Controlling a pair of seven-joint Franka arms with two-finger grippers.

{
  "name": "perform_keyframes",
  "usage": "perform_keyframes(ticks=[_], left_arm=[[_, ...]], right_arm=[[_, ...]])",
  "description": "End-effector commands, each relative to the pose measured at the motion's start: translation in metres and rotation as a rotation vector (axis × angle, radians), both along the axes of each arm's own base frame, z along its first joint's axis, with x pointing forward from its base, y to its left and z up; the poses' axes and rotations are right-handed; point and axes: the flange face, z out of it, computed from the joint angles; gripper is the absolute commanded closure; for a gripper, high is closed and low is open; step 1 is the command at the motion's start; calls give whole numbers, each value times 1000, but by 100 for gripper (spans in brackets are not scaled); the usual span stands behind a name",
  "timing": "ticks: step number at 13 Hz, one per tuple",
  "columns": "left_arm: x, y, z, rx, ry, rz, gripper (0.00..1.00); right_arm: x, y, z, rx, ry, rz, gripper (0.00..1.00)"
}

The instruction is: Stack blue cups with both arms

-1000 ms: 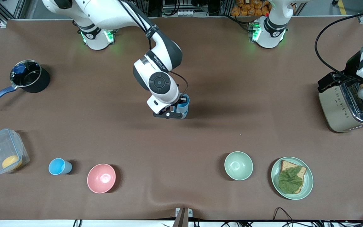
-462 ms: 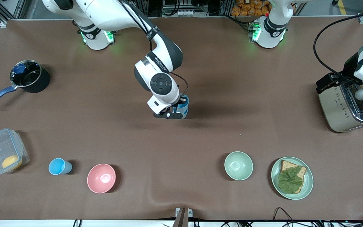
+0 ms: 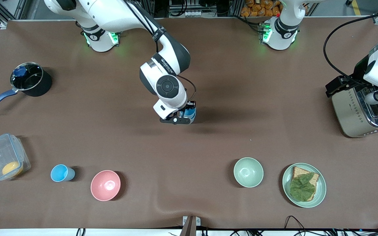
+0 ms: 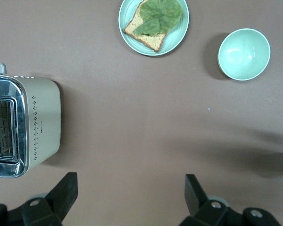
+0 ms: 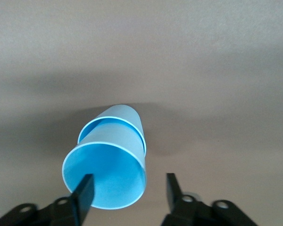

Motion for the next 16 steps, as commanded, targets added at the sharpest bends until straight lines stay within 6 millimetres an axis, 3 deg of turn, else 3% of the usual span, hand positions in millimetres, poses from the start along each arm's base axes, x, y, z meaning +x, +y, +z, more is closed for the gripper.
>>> perform_keyframes(ticks=[1, 2, 4, 6, 9, 11, 13, 16], left_arm=[[1, 0, 4, -14, 6, 0, 0], [0, 1, 5, -14, 6, 0, 0], [-2, 0, 7, -12, 8, -1, 0], [-2, 0, 8, -12, 8, -1, 0], [-4, -1, 12, -8, 1, -4, 0], [-6, -2, 11, -6, 13, -6, 0], [-7, -2, 13, -11, 11, -9, 0], [-10, -10, 14, -12, 24, -26, 0]], right_arm=[[10, -19, 39, -10, -14, -33, 0], [18, -32, 58, 0, -21, -43, 0], [44, -87, 100, 14, -17, -93, 0], [59, -149, 131, 22, 11, 4, 0], [84, -256, 163, 39, 10, 86, 0], [78, -309, 187, -53, -42, 148, 0], [70, -352, 225, -37, -92, 182, 0], [27, -396, 268, -35, -140, 172, 0]])
